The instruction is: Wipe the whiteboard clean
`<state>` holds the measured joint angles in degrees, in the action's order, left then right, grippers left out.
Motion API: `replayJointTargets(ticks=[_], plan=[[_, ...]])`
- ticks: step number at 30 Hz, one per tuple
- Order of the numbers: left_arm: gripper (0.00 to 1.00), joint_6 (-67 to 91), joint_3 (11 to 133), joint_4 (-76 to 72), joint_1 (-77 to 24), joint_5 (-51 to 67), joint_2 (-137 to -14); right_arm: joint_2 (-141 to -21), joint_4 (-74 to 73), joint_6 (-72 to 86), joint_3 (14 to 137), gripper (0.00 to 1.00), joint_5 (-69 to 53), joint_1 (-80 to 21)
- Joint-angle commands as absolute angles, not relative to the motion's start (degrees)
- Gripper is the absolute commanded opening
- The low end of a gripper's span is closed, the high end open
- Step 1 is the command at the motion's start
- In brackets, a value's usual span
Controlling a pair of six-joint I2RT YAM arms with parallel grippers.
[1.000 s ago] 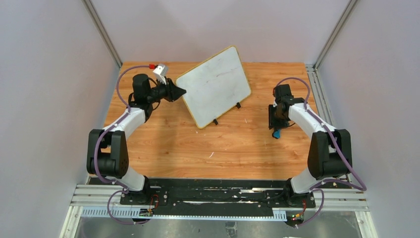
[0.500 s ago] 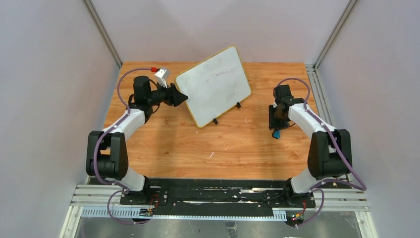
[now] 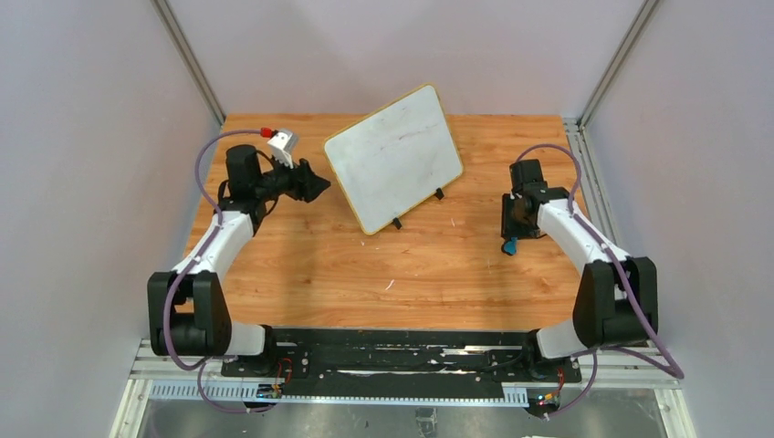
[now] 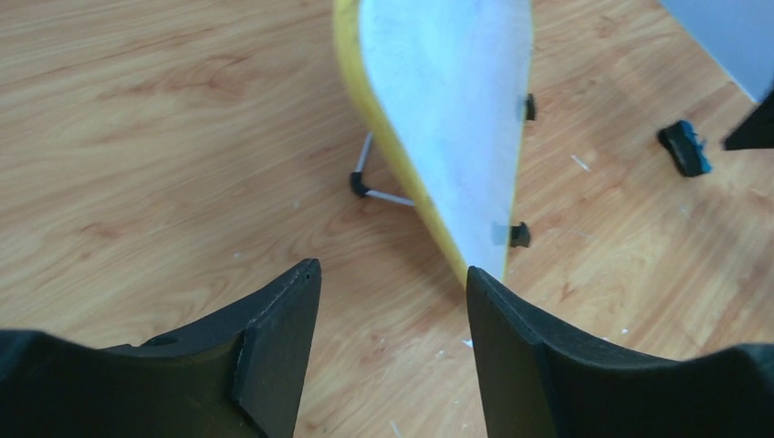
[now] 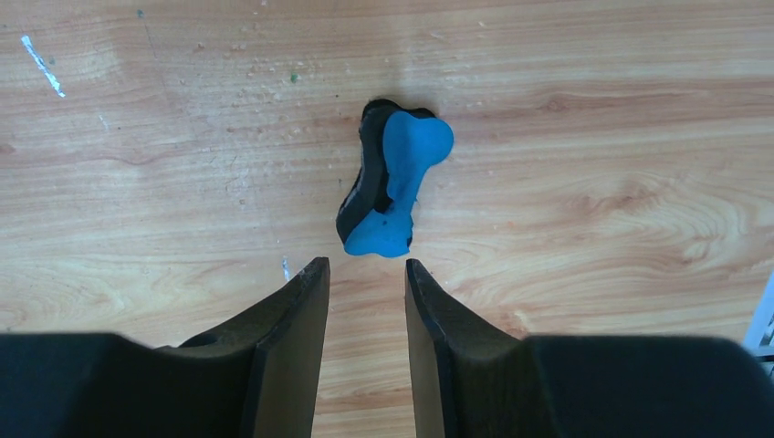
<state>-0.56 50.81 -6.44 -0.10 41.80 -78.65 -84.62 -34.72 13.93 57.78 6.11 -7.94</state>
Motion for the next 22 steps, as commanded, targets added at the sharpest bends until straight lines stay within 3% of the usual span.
replayJointTargets(ticks=[1, 5, 7, 11, 22], plan=[[0.67, -4.68, 48.25, -3.05, 2.08, 34.79, -73.74, -78.28, -33.32, 16.17, 55.19, 0.36, 9.76, -7.56], [0.91, -5.56, 44.42, -4.97, 2.26, 23.82, -69.06, -73.75, -31.39, 16.88, 53.34, 0.37, 9.66, -7.73], [0.96, -5.38, 42.79, -6.07, 2.23, 19.32, -67.53, -72.46, -30.95, 17.34, 52.5, 0.37, 10.53, -7.73], [1.0, -4.86, 40.55, -7.87, 2.28, 13.51, -67.6, -72.67, -31.02, 18.17, 51.61, 0.37, 11.07, -7.72], [0.98, -5.26, 34.59, -13.46, 2.28, 9.73, -68.54, -68.38, -26.49, 18.2, 47.1, 0.35, 8.8, -7.89]])
